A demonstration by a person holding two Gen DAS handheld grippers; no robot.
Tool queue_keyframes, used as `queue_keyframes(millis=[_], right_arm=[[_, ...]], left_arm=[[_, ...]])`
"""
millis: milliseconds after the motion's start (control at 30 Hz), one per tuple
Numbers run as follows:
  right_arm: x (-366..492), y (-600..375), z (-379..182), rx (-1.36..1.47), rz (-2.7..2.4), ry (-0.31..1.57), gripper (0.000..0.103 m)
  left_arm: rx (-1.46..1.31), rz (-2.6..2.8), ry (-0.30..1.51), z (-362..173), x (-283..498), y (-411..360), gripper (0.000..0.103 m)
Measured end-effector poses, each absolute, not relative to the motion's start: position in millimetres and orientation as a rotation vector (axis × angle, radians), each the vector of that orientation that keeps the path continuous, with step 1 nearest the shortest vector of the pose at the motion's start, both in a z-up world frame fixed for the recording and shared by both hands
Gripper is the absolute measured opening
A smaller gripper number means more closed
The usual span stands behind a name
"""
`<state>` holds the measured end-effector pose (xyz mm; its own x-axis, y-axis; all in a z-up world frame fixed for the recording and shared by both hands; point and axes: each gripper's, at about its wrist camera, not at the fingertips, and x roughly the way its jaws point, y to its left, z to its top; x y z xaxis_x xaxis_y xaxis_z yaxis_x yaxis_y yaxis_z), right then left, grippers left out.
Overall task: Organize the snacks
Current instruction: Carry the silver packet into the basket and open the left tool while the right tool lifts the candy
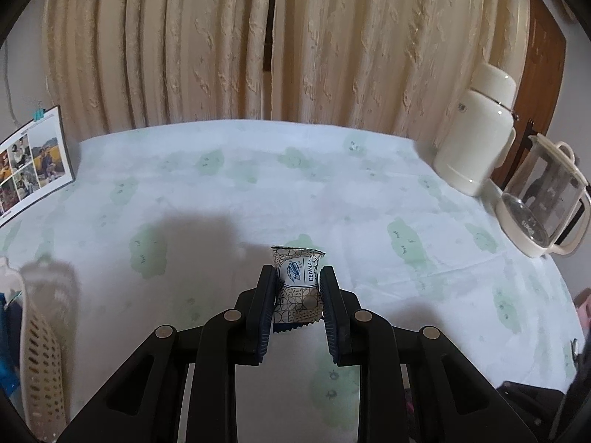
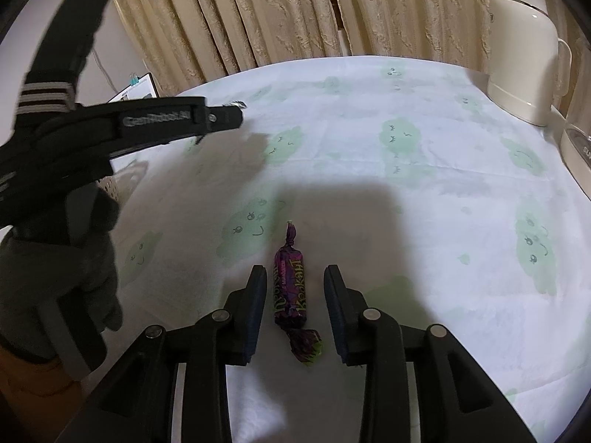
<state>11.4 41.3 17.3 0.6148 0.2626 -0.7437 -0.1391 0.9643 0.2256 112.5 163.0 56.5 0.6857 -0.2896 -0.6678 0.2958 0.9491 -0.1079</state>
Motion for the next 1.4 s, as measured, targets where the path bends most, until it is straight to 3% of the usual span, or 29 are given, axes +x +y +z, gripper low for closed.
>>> queue_keyframes(millis=[433,633,1400], right_arm=[[12.6,70.1,17.5,-0.037,0.162,0.890,0.031],[12.8,79.0,17.6,-0.091,0.176,0.884,0.016],[8.3,52.2,30.8,0.174,0.309,0.834,0.014]], left_arm=[[-0.039,-0.305,0.687,72.3,86.4,185.4,0.025],[-0.067,-0.293,0.679,74.0,81.7,196.2,0.025],[-0.143,-0.223,0.622,87.5,65.8,232.8,0.025]])
